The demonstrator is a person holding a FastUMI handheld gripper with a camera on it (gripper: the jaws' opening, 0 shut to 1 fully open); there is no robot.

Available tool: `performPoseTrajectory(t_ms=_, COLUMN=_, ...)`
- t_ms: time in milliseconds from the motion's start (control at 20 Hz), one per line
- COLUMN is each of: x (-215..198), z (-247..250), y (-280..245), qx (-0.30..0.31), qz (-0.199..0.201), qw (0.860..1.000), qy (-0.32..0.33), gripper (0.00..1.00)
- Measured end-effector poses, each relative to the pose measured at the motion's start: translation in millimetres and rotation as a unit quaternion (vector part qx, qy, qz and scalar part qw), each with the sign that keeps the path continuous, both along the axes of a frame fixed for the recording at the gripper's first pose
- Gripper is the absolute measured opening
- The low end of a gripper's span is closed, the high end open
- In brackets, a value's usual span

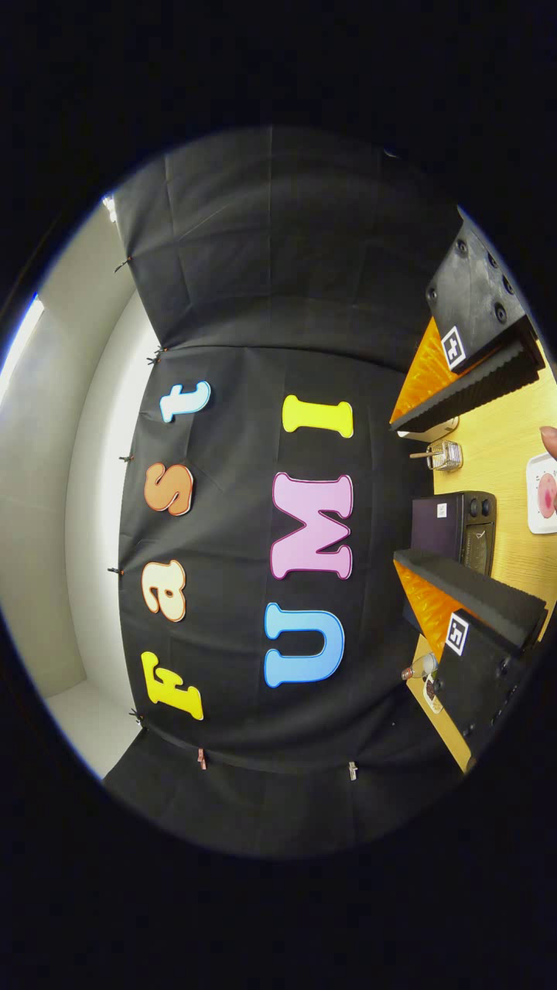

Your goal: Open the toaster oven, put the food inside, and close the toaster oven door.

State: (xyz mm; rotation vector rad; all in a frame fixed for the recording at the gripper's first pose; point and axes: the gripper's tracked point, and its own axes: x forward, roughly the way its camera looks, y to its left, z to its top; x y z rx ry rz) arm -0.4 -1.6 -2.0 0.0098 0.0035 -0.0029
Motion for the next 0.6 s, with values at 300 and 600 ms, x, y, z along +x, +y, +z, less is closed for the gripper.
performPoseTrajectory(t_ms=300, x=0.9, z=-1.9, y=0.3, qx=-0.002, qz=-0.006, qw=1.0, qy=0.005, gripper=0.97)
performPoseTrajectory(t_ms=600, x=1.5, z=-5.9, y=1.8, qx=-0.008, qz=-0.004, qw=1.0, qy=0.011, gripper=0.97)
